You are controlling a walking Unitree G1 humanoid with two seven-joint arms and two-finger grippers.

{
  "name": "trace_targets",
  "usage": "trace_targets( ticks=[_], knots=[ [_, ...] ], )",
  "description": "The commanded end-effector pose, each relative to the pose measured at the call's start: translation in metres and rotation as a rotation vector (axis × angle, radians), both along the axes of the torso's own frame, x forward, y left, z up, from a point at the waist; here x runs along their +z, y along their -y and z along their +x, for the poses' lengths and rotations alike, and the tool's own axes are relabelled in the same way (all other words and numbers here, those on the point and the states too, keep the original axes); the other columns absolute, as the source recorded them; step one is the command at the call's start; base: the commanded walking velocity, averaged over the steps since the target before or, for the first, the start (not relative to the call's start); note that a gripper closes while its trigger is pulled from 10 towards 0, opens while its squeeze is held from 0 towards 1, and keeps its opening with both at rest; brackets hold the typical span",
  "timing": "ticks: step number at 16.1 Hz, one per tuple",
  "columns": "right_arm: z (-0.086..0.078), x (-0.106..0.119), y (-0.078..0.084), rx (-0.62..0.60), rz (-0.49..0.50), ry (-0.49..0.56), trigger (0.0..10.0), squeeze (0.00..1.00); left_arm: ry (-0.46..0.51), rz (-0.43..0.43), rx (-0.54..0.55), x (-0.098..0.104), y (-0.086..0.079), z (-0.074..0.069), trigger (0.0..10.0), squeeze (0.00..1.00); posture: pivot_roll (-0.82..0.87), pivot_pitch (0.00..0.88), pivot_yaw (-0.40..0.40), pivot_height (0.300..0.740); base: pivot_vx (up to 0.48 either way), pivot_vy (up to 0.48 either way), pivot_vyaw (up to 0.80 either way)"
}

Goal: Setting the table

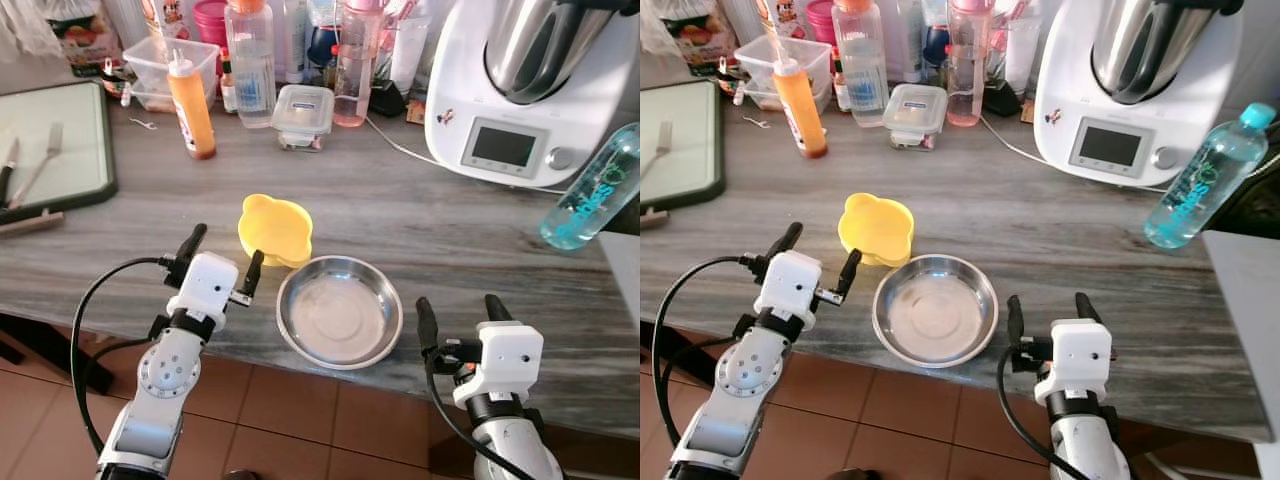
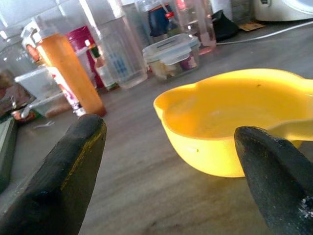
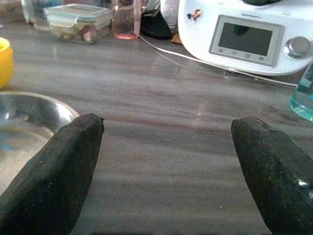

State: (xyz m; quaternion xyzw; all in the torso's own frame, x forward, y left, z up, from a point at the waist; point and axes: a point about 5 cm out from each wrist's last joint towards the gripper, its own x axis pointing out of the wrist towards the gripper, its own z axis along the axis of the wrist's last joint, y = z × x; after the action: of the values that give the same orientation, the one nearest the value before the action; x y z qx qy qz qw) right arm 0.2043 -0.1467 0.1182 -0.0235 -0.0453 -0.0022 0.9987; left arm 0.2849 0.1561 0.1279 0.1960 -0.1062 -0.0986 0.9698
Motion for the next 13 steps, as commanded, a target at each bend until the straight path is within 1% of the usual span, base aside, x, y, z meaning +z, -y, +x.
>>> trace_targets(
  ticks=[1,2,4,6,7,9,10,11,13],
  knots=[
    [-0.002,-0.003,-0.002,-0.012,0.014,-0.007,10.0,0.00,-0.005,0.021,-0.031,0.000,0.002,0.002,10.0,0.00,0.15,0.122,0.015,0.740,0.000,0.000,0.00],
    [-0.002,-0.005,-0.004,-0.019,0.027,-0.009,10.0,0.00,-0.005,0.026,-0.038,0.001,0.002,0.005,10.0,0.00,0.15,0.121,0.024,0.740,0.000,0.000,0.00],
    [-0.004,-0.003,-0.006,-0.001,0.023,-0.014,10.0,0.00,-0.011,0.029,-0.051,0.000,0.002,0.005,10.0,0.00,0.14,0.127,0.024,0.740,0.000,0.000,0.00],
    [-0.006,0.003,-0.009,0.064,0.020,-0.015,10.0,0.00,-0.027,0.026,-0.051,-0.003,-0.001,0.000,10.0,0.00,0.13,0.139,0.010,0.740,0.000,0.000,0.00],
    [-0.009,0.001,-0.007,0.077,0.011,-0.028,10.0,0.00,-0.036,0.015,-0.046,-0.004,-0.002,-0.002,10.0,0.00,0.13,0.143,0.000,0.740,0.000,0.000,0.00],
    [-0.012,0.000,-0.001,0.084,-0.011,-0.041,10.0,0.00,-0.039,0.009,-0.016,-0.007,-0.008,-0.005,10.0,0.00,0.13,0.144,-0.025,0.740,0.000,0.000,0.00],
    [-0.012,0.000,0.001,0.088,-0.016,-0.043,10.0,0.00,-0.039,0.006,-0.011,-0.007,-0.008,-0.006,10.0,0.00,0.13,0.143,-0.028,0.740,0.000,0.000,0.00],
    [-0.010,0.005,-0.001,0.103,-0.025,-0.033,10.0,0.00,-0.040,-0.002,0.023,-0.007,-0.013,-0.008,10.0,0.00,0.13,0.140,-0.034,0.740,0.000,0.000,0.00],
    [-0.008,0.007,0.001,0.112,-0.036,-0.025,10.0,0.00,-0.045,-0.005,0.039,-0.007,-0.015,-0.011,10.0,0.00,0.13,0.137,-0.041,0.740,0.000,0.000,0.00]
  ],
)
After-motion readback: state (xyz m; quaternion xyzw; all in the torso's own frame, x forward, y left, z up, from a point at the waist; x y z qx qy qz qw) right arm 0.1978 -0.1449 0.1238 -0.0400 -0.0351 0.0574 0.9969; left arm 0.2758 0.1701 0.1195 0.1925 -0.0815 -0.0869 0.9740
